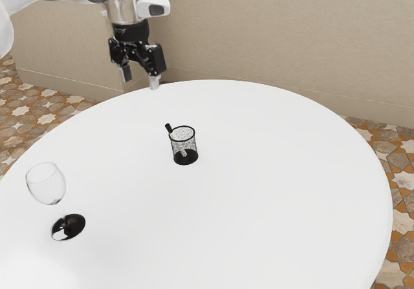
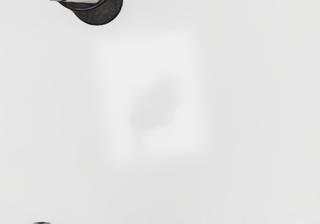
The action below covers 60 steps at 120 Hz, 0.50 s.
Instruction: Take the marker out of the pen holder and place it to the left of the pen holder.
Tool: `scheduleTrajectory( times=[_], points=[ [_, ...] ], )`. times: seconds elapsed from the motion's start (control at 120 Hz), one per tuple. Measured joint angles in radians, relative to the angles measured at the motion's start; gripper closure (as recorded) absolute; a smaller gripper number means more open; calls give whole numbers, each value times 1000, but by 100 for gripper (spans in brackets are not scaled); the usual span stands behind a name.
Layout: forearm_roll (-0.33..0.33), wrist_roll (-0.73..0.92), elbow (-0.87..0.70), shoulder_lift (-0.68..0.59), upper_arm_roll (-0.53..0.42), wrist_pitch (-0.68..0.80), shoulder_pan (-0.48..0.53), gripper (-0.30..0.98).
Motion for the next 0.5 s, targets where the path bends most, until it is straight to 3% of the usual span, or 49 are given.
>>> scheduleTrajectory(
  times=[0.092, 0.267, 0.358, 0.5],
  points=[
    [34, 9, -3, -1, -8, 9, 2, 0],
    [-4, 1, -117, 98, 50, 121, 3, 0],
    [-68, -33, -177, 181, 58, 238, 4, 0],
    [-158, -110, -280, 199, 61, 360, 3, 0]
  ],
)
